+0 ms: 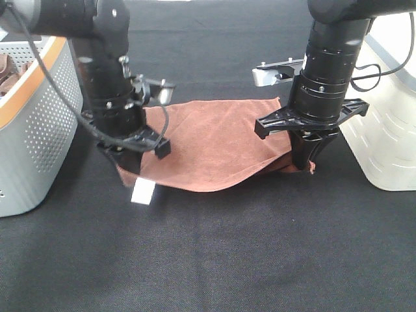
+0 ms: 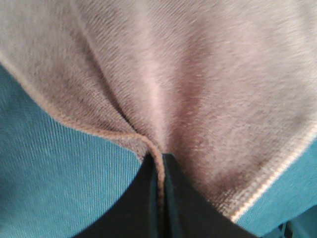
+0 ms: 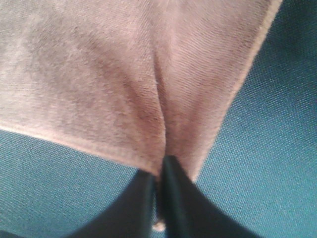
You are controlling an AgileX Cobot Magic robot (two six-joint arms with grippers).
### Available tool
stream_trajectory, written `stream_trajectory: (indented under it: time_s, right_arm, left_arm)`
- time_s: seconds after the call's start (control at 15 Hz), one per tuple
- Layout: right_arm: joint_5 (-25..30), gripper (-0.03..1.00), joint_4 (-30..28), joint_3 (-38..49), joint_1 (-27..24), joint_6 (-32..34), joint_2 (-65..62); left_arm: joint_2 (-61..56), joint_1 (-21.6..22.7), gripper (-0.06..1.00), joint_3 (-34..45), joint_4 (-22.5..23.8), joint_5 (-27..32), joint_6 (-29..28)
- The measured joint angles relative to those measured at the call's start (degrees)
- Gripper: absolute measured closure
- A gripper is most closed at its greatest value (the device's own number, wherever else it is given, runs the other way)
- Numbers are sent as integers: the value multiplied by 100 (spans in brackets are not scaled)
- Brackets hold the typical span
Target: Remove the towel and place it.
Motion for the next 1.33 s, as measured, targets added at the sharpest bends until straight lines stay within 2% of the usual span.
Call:
stream_trajectory:
  time_s: [0.07, 0.13, 0.2, 0.27, 0.4, 0.47, 0.67, 1.0, 1.2, 1.33]
  right_arm:
    - [40, 71, 0, 0, 0, 0, 0]
    - [97, 58, 0, 0, 0, 0, 0]
    - [178, 47, 0, 0, 0, 0, 0]
    - [178, 47, 0, 0, 0, 0, 0]
    - [350, 33, 0, 11, 0, 0, 0]
    - [498, 31, 0, 11, 0, 0, 0]
    - [550, 30, 29, 17, 0, 0, -120]
    - [550, 30, 561, 17, 0, -355, -1243]
    - [561, 30, 653, 23, 0, -378, -2131]
    - [567, 30, 653, 350, 0, -470, -2899]
  left_arm:
    - [0, 0, 90, 155, 6, 0, -17]
    - [0, 0, 78, 235, 6, 6, -23]
    - [0, 0, 60, 258, 6, 11, -52]
    - [0, 0, 60, 258, 6, 11, -52]
    - [-40, 0, 29, 258, 6, 17, -155]
    - [-155, 0, 21, 258, 6, 17, -166]
    - [-504, 0, 19, 258, -11, 17, -178]
    - [-1473, 0, 19, 258, -126, 11, -178]
    - [-2418, -6, 19, 264, -103, 23, -178]
    - [-3191, -6, 19, 584, -103, 17, -178]
